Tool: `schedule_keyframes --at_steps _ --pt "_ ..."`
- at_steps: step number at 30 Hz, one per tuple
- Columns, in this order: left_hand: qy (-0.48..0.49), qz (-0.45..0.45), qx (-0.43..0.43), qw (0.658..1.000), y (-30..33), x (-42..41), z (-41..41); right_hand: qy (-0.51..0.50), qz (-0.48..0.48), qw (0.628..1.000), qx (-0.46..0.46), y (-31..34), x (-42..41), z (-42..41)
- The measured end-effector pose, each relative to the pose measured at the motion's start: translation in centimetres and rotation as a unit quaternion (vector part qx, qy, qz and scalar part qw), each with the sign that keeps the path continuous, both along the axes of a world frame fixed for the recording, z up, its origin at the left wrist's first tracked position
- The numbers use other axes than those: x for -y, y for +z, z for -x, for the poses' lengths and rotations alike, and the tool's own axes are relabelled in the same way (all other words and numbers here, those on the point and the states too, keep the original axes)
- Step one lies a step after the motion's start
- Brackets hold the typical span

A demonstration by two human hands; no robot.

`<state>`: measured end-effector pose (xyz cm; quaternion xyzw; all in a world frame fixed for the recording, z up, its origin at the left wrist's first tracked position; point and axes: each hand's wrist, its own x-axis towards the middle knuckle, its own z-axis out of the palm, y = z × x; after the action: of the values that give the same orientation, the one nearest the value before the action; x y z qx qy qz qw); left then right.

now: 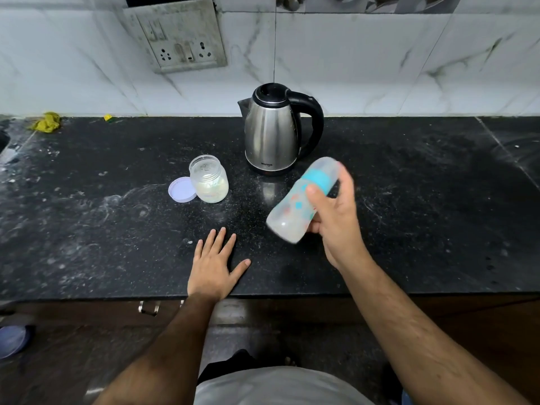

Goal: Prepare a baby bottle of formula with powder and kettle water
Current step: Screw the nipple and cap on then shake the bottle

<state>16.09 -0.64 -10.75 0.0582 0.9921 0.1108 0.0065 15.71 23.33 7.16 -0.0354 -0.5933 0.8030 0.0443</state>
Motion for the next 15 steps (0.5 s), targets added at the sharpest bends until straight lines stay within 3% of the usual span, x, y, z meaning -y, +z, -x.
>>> schedule_keyframes --at_steps 3,7,12,15 --pt "-0.001 -0.002 -0.001 1.000 0.0 0.1 0.0 0.055 -0.029 0.998 -0.015 0.3 0.3 -0.4" --pt "0.000 -0.007 -0.004 1.000 -0.1 0.1 0.0 -0.054 0.028 0.998 -0.013 0.5 0.3 0.3" --pt "0.000 -0.001 -0.001 1.000 -0.1 0.1 0.0 0.085 -0.029 0.996 -0.017 0.6 1.2 -0.9" --pt "0.000 -0.007 -0.007 1.000 -0.3 0.1 0.0 -0.020 0.024 0.999 -0.035 0.9 0.7 0.0"
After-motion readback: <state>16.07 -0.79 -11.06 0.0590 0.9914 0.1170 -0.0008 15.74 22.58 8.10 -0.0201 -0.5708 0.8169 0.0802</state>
